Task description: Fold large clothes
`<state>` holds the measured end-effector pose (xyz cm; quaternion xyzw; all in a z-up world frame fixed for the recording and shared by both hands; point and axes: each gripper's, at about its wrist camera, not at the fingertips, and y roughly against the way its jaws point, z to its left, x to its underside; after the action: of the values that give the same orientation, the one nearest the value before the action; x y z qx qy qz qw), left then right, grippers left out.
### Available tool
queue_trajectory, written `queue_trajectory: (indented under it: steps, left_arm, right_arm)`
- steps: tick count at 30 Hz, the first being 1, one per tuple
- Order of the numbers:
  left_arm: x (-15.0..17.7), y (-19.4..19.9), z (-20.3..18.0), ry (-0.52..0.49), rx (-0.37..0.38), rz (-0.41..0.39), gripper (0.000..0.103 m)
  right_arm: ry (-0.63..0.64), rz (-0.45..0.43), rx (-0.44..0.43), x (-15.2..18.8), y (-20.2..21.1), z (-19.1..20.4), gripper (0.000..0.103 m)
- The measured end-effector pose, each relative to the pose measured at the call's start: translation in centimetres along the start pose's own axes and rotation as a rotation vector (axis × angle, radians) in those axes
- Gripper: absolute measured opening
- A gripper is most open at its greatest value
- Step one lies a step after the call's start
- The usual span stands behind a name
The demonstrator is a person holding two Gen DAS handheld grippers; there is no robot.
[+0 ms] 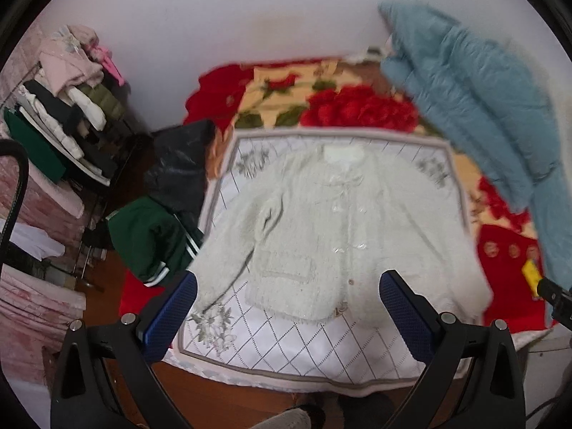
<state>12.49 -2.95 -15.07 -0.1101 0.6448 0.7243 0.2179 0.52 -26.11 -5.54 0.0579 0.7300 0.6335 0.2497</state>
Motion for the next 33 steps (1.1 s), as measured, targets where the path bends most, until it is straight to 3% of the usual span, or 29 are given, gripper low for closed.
queue_trajectory:
  steps: [7, 10, 12, 17, 19, 20, 23, 27, 33]
  left_arm:
    - [0.8, -15.6, -4.3, -0.008, -0.142, 0.092, 0.103]
    - [2.2, -22.4, -5.9, -0.031, -0.219, 0.173, 0.103]
    - [3.0, -26.0, -6.4, -0.028, -0.219, 0.232, 0.103]
    - [4.7, -32.7, -8.3, -0.038, -0.239, 0.299, 0.103]
    - [5.4, -34.5, -9.3, -0.039, -0.225, 0.313, 0.103]
    - [5.6, -35.3, -9.9, -0.047, -0.219, 0.316, 0.103]
    - [6.5, -36.3, -11.0, -0.092, -0.214, 0.323, 0.103]
    - [7.0, -36.2, -12.5, -0.126, -0.182, 0.336, 0.103]
    - [8.6, -35.1, -15.8, -0.189, -0.134, 0.363, 0.103]
  right_arm:
    - [-0.013, 0.261, -0.062, -2.6, -23.2, -2.9, 0.096]
    - [0.012, 0.322, -0.074, -3.3, -31.3, -3.0, 0.093]
    - [0.032, 0.343, -0.073, -3.7, -35.9, -2.8, 0.091]
    - [0.075, 0.422, -0.076, -4.0, -44.7, -1.3, 0.070]
    - [0.099, 0.469, -0.061, -3.6, -48.2, -0.2, 0.048]
    - [0.113, 0.454, -0.055, -3.4, -48.9, 0.3, 0.045]
    - [0.076, 0.390, -0.052, -3.0, -49.4, 0.7, 0.013]
    - [0.011, 0.332, -0.048, -1.4, -49.2, -0.2, 0.009]
    - [-0.097, 0.336, 0.002, 1.2, -49.5, -4.4, 0.007]
